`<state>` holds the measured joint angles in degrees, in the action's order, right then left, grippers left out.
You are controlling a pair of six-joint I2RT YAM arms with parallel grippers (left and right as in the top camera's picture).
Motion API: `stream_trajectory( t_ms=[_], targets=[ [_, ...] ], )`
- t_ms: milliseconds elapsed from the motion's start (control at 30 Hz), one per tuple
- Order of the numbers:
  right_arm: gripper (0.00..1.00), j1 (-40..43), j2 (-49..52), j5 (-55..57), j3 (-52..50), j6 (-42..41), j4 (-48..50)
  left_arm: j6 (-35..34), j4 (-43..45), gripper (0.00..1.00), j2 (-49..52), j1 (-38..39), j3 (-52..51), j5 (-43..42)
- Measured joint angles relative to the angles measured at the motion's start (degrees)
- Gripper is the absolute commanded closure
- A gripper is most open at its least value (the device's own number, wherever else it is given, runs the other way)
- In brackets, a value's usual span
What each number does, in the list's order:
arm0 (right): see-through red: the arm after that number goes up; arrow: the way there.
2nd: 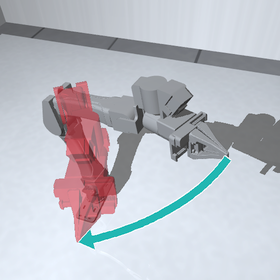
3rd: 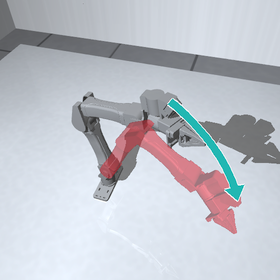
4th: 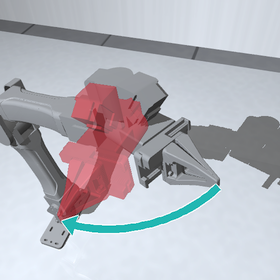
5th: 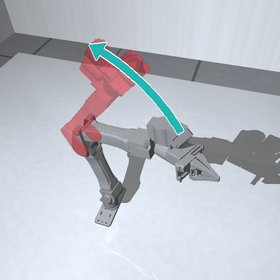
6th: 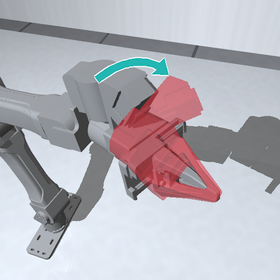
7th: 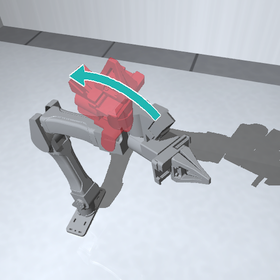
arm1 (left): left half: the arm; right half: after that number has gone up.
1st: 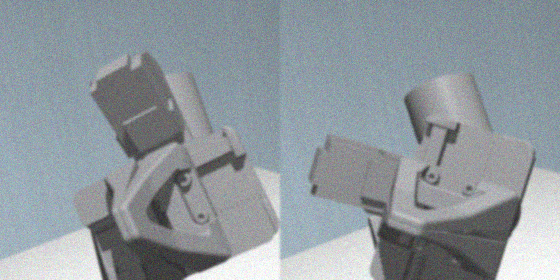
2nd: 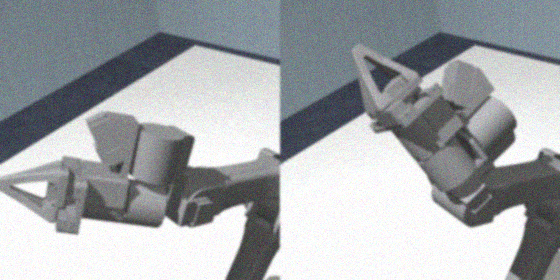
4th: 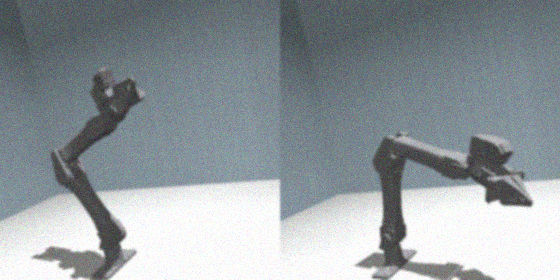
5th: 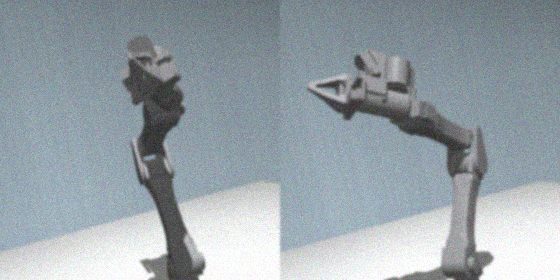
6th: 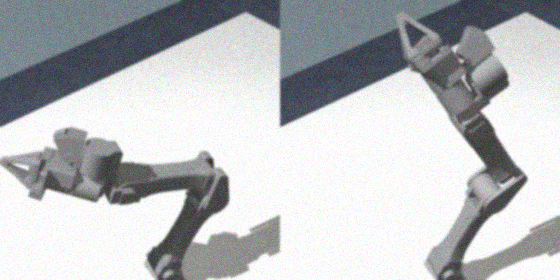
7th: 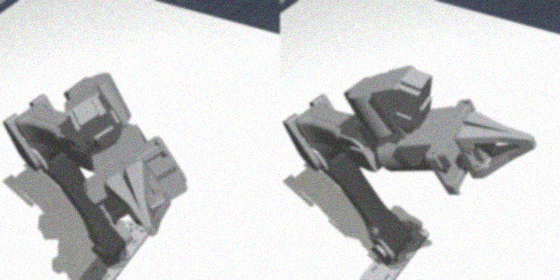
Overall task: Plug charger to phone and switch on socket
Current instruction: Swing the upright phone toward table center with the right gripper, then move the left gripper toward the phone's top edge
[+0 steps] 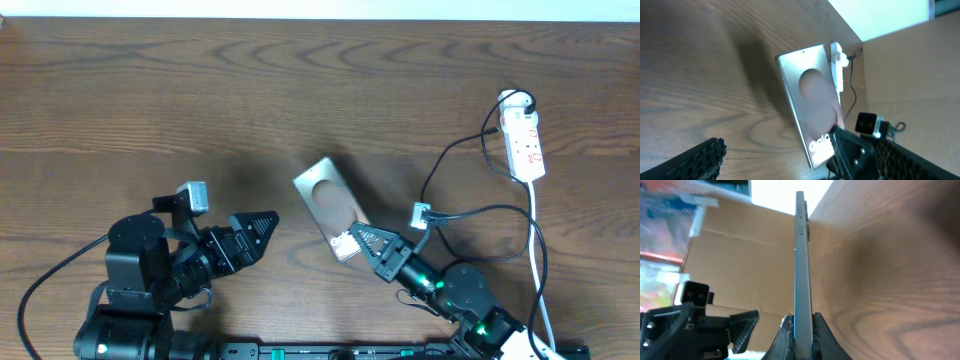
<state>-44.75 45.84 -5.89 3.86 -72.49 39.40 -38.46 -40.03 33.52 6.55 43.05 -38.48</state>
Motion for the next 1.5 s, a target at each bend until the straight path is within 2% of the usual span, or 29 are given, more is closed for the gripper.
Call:
stream_trajectory(
  t_ms=[233,500,800,933,1267,1500],
  targets=[
    [0.99,4.04,0.0,-3.37,-1.79,-1.95,3.76,1.44,0.02,0.02,2.38,-0.02,0.0,-3.06],
    [0.99,4.35,0.0,-5.92,-1.79,-3.23,5.51,0.9,0.07,0.02,7.85,-0.02,-0.02,-3.65],
    [0.99,4.35,0.02,-6.32,-1.79,-5.33,5.42,-0.68,5.81,0.01,14.34,-0.02,-0.07,-7.32],
    [0.99,4.35,0.02,-6.21,-1.79,-7.06,5.42,-2.34,7.52,0.14,16.83,-0.02,-0.07,-7.96],
    [0.99,4.35,0.02,-4.09,-1.79,-11.37,5.42,-5.7,11.5,0.15,20.13,0.13,-0.11,-8.15],
    [0.99,4.35,0.17,-2.23,-1.81,-15.76,7.67,-8.79,16.76,0.16,21.03,3.15,-0.17,-8.15]
  ],
)
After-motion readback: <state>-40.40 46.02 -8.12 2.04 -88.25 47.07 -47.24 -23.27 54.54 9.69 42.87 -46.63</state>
